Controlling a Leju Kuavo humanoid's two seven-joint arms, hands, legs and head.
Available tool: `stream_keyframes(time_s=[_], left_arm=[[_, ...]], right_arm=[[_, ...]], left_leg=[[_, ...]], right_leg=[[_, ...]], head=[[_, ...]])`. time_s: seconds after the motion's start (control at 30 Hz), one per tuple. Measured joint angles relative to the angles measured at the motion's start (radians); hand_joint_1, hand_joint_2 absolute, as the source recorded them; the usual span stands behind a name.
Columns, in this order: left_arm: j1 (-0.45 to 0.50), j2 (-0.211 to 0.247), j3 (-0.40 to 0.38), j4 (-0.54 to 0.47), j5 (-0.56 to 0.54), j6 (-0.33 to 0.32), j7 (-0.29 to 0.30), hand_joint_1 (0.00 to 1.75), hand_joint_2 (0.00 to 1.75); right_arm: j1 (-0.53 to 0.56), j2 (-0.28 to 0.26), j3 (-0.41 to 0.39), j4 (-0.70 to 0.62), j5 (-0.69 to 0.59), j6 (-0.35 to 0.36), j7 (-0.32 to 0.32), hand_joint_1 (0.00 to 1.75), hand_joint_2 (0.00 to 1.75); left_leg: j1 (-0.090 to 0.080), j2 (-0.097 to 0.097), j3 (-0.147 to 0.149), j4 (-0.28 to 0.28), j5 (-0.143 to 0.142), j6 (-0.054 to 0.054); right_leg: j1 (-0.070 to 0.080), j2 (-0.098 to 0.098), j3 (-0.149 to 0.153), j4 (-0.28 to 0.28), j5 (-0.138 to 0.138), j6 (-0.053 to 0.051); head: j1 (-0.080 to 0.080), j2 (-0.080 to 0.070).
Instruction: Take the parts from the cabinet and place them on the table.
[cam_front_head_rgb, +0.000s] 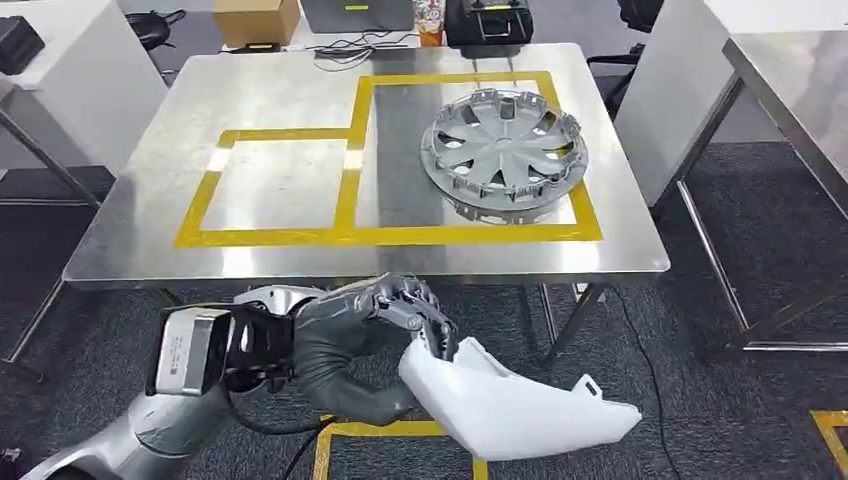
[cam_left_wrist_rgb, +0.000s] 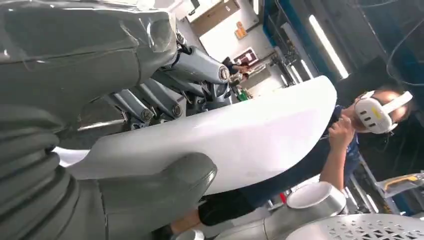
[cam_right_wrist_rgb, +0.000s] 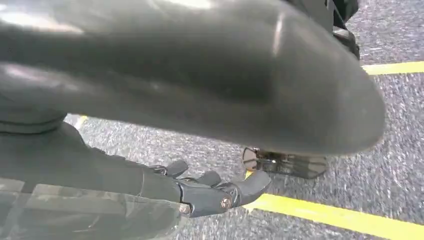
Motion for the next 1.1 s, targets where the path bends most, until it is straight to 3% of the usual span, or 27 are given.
stream_keyframes(time_s=[0.03,0.07,0.1,0.13,0.17,0.2,0.23,0.27,0.3,0.37,0.4,0.43,0.47,0.53,0.57,0.6,0.63,0.7,0.73,0.77,0.8,0.87,0.93,0.97,1.03,1.07,1.1], left_arm=[[0.003,0.0,0.0,0.0,0.0,0.0,0.0,1.73,1.75],[0.005,0.002,0.0,0.0,0.0,0.0,-0.001,1.73,1.75],[0.005,0.002,0.0,0.0,0.0,0.0,-0.002,1.73,1.75],[0.005,0.003,0.0,0.0,-0.001,0.001,-0.002,1.73,1.75],[0.005,0.003,0.0,0.0,-0.001,0.001,-0.002,1.73,1.75],[0.004,0.003,0.001,0.0,-0.001,0.001,-0.002,1.73,1.75],[0.001,0.003,0.003,-0.001,-0.001,0.001,-0.002,1.73,1.75],[0.0,0.002,0.003,-0.001,-0.001,0.001,-0.002,1.73,1.75],[-0.002,0.002,0.003,-0.001,-0.002,0.002,-0.003,1.73,1.75],[-0.001,0.003,0.004,-0.001,-0.003,0.002,-0.003,1.73,1.75],[0.0,0.002,0.006,-0.007,-0.003,0.002,-0.003,1.73,1.75],[0.001,0.001,0.008,-0.009,-0.003,0.002,-0.003,1.73,1.75],[-0.004,-0.001,0.006,-0.009,-0.003,0.003,-0.003,1.73,1.75],[0.001,-0.002,0.004,-0.009,-0.006,0.005,-0.002,1.73,1.75],[0.006,-0.002,0.003,-0.009,-0.007,0.005,-0.002,1.73,1.75],[0.01,-0.002,0.002,-0.009,-0.009,0.006,-0.002,1.73,1.75],[0.012,-0.002,0.002,-0.009,-0.011,0.007,-0.002,1.73,1.75],[0.012,-0.002,0.002,-0.009,-0.011,0.008,-0.002,1.73,1.75],[0.012,-0.002,0.003,-0.009,-0.011,0.008,-0.002,1.73,1.75],[0.013,0.0,0.004,-0.01,-0.012,0.008,-0.002,1.73,1.75],[0.014,-0.001,0.003,-0.01,-0.013,0.008,-0.002,1.73,1.75],[0.015,0.002,0.007,-0.013,-0.012,0.008,-0.003,1.73,1.75],[0.015,0.003,0.011,-0.018,-0.012,0.008,-0.003,1.73,1.75],[0.014,0.004,0.013,-0.021,-0.011,0.008,-0.003,1.73,1.75],[0.016,0.006,0.014,-0.021,-0.011,0.008,-0.003,1.73,1.75],[0.019,0.009,0.014,-0.021,-0.011,0.008,-0.003,1.73,1.75],[0.02,0.01,0.014,-0.021,-0.011,0.008,-0.003,1.73,1.75]], right_arm=[[0.003,0.002,-0.002,-0.007,-0.001,0.0,0.003,0.0,0.0],[0.006,0.003,-0.005,-0.012,-0.001,0.001,0.006,0.0,0.0],[0.007,0.005,-0.008,-0.016,-0.001,0.002,0.009,0.0,0.0],[0.007,0.007,-0.009,-0.02,-0.001,0.003,0.01,0.0,0.0],[0.006,0.01,-0.011,-0.024,-0.001,0.004,0.01,0.0,0.0],[0.006,0.011,-0.013,-0.028,-0.001,0.005,0.01,0.0,0.0],[0.006,0.018,-0.015,-0.028,-0.001,0.006,0.01,0.0,0.0],[0.006,0.025,-0.016,-0.031,-0.001,0.007,0.01,0.0,0.0],[0.007,0.026,-0.017,-0.034,-0.002,0.008,0.01,0.0,0.0],[0.006,0.027,-0.019,-0.039,-0.002,0.011,0.01,0.0,0.0],[0.005,0.027,-0.02,-0.044,-0.002,0.013,0.01,0.0,0.0],[0.007,0.03,-0.021,-0.045,-0.002,0.018,0.011,0.0,0.0],[0.008,0.028,-0.022,-0.047,-0.001,0.022,0.011,0.0,0.0],[0.009,0.029,-0.024,-0.056,-0.001,0.024,0.01,0.0,0.0],[0.01,0.029,-0.025,-0.061,-0.001,0.025,0.01,0.0,0.0],[0.011,0.029,-0.025,-0.064,-0.001,0.026,0.011,0.0,0.0],[0.013,0.029,-0.025,-0.069,0.0,0.029,0.011,0.0,0.0],[0.014,0.028,-0.026,-0.075,0.0,0.032,0.011,0.0,0.0],[0.015,0.029,-0.026,-0.076,0.0,0.033,0.011,0.0,0.0],[0.013,0.034,-0.026,-0.077,0.001,0.034,0.011,0.0,0.0],[0.012,0.029,-0.027,-0.081,0.0,0.035,0.011,0.0,0.0],[0.013,0.029,-0.03,-0.085,0.003,0.038,0.011,0.0,0.0],[0.015,0.03,-0.032,-0.086,0.003,0.038,0.011,0.0,0.0],[0.015,0.029,-0.033,-0.088,0.003,0.038,0.011,0.0,0.0],[0.015,0.029,-0.035,-0.091,0.003,0.038,0.011,0.0,0.0],[0.015,0.029,-0.037,-0.092,0.004,0.038,0.011,0.0,0.0],[0.015,0.03,-0.039,-0.093,0.004,0.038,0.011,0.0,0.0]], left_leg=[[0.002,0.006,-0.05,0.089,-0.031,-0.002],[0.003,0.007,-0.083,0.141,-0.039,-0.002],[0.003,0.007,-0.092,0.142,-0.024,0.0],[0.002,0.007,-0.073,0.094,0.013,0.005],[-0.001,0.008,-0.029,0.001,0.066,0.017],[-0.008,0.008,0.018,-0.094,0.111,0.034],[-0.02,0.015,0.052,-0.16,0.119,0.059],[-0.02,0.025,0.056,-0.166,0.109,0.062],[-0.027,0.022,0.055,-0.171,0.109,0.063],[-0.03,0.017,0.057,-0.179,0.109,0.067],[-0.019,0.015,0.091,-0.216,0.124,0.069],[-0.019,0.015,0.108,-0.24,0.132,0.063],[-0.017,0.015,0.117,-0.249,0.137,0.069],[-0.016,0.012,0.117,-0.25,0.135,0.07],[-0.016,0.009,0.116,-0.249,0.132,0.069],[-0.014,0.007,0.117,-0.249,0.13,0.066],[-0.01,0.003,0.12,-0.247,0.126,0.06],[0.001,-0.003,0.12,-0.226,0.111,0.043],[0.003,-0.003,0.116,-0.207,0.098,0.033],[-0.004,-0.005,0.104,-0.19,0.083,0.022],[-0.003,-0.005,0.104,-0.183,0.079,0.018],[0.001,-0.005,0.107,-0.185,0.078,0.016],[0.008,0.0,0.098,-0.166,0.062,0.005],[0.008,0.003,0.077,-0.119,0.038,0.0],[0.009,0.006,-0.008,0.037,-0.026,-0.007],[0.009,0.006,-0.053,0.11,-0.045,-0.008],[0.009,0.006,-0.073,0.132,-0.041,-0.007]], right_leg=[[0.002,-0.005,0.001,0.0,-0.002,-0.003],[0.003,-0.009,0.001,0.0,-0.004,-0.004],[0.005,-0.012,0.004,0.0,-0.006,-0.005],[0.009,-0.013,0.009,0.0,-0.009,-0.005],[0.015,-0.014,0.016,-0.001,-0.012,-0.006],[0.019,-0.015,0.022,-0.002,-0.015,-0.007],[0.015,-0.016,0.026,-0.004,-0.017,-0.007],[0.026,-0.018,0.024,-0.006,-0.018,-0.003],[0.017,-0.02,0.023,-0.007,-0.019,0.001],[0.017,-0.028,0.029,-0.015,-0.019,0.008],[0.028,-0.029,0.031,-0.019,-0.022,0.012],[0.024,-0.028,0.029,-0.003,-0.027,0.013],[0.023,-0.025,0.004,0.048,-0.051,0.007],[0.018,-0.024,-0.078,0.196,-0.103,0.006],[0.015,-0.025,-0.119,0.26,-0.118,0.012],[0.01,-0.024,-0.136,0.276,-0.114,0.022],[0.003,-0.025,-0.125,0.238,-0.086,0.04],[-0.011,-0.025,-0.047,0.061,-0.002,0.078],[-0.021,-0.026,-0.012,-0.018,0.023,0.088],[-0.012,-0.024,-0.009,-0.008,0.016,0.075],[-0.011,-0.023,-0.013,0.0,0.013,0.051],[-0.005,-0.022,-0.013,0.002,0.008,0.039],[-0.012,-0.022,-0.006,-0.001,0.007,0.024],[-0.012,-0.022,-0.003,-0.001,0.004,0.019],[-0.011,-0.023,-0.001,0.0,-0.001,0.013],[-0.01,-0.023,0.0,0.0,-0.003,0.011],[-0.009,-0.023,0.002,0.0,-0.004,0.01]], head=[[-0.001,0.0],[-0.001,0.0],[-0.001,0.0],[-0.001,0.0],[-0.001,0.0],[-0.001,0.0],[0.0,0.0],[0.005,0.0],[0.001,0.0],[0.001,0.0],[0.002,0.0],[0.006,0.0],[0.005,0.0],[0.008,0.0],[0.006,0.0],[0.009,0.0],[0.008,0.0],[0.008,0.0],[0.011,0.0],[0.02,0.0],[0.018,0.0],[0.015,0.0],[0.014,0.0],[0.011,0.0],[0.012,0.0],[0.011,0.0],[0.012,0.0]])
